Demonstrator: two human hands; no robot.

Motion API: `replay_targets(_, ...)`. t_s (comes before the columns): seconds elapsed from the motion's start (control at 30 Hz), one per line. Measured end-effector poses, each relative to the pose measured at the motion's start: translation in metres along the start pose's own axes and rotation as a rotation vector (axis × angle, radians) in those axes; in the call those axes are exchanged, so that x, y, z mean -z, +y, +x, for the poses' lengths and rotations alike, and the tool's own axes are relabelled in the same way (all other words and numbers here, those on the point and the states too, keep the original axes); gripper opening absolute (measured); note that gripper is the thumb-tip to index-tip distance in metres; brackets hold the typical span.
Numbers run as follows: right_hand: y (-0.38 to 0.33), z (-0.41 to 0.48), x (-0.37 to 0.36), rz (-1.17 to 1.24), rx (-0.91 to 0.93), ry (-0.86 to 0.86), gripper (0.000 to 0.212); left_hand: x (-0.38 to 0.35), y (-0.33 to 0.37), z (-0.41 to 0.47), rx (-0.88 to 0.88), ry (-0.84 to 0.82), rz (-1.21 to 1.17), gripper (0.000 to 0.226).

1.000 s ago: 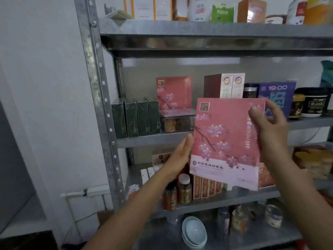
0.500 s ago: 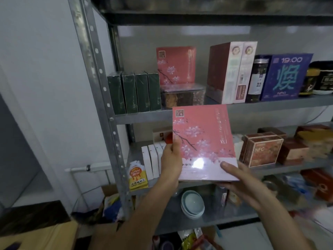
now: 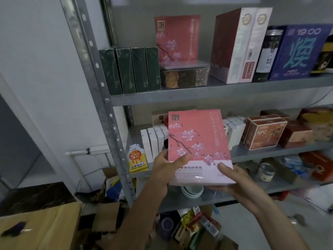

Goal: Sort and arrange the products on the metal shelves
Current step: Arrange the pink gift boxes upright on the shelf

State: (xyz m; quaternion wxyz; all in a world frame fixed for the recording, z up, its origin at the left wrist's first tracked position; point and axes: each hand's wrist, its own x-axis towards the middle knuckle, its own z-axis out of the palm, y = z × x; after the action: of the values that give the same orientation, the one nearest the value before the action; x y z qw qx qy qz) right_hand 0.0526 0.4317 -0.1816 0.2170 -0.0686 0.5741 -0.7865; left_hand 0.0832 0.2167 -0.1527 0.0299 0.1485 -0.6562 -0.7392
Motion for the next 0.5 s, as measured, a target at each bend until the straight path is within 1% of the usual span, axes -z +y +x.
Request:
replay_targets(0.07,-0.004,0.004,-0.002,0.084,-0.003,-0.052,0.068,0.002,-0.002,-0.001,-0.010,-0.008,0.028,0.035)
replay_targets(0.13,-0.010,0.009,-0.007,0.150,0.019,-0.096,0.062,0.001,-0.003,-0.003,-0.024,-0.042,0.056,0.045)
replay_targets(0.2,-0.016,0.013,-0.013,0.153,0.035,-0.057,0.068,0.000,-0.003,-0.003,-0.053,-0.069,0.102,0.054)
replay_targets(0.27,-0.016,0.015,-0.017,0.149,0.028,0.031,0.081,-0.002,-0.003,-0.003,-0.123,-0.083,0.224,0.073)
replay_targets(0.3,-0.016,0.016,-0.019,0.136,0.020,0.075,0.081,-0.002,-0.005,-0.003,-0.212,-0.077,0.343,0.084)
replay_targets(0.33,-0.014,0.016,-0.020,0.129,0.006,0.123,0.075,-0.002,-0.009,-0.004,-0.344,-0.049,0.496,0.091)
replay_targets(0.4,-0.013,0.016,-0.025,0.180,-0.033,0.213,0.067,-0.001,-0.016,-0.010,-0.685,0.027,0.853,0.090)
replay_targets(0.43,-0.013,0.015,-0.028,0.226,-0.062,0.239,0.064,0.000,-0.020,-0.013,-0.875,0.031,1.031,0.090)
replay_targets(0.5,-0.015,0.012,-0.033,0.337,-0.128,0.235,0.059,-0.002,-0.028,-0.014,-1.209,0.033,1.326,0.091)
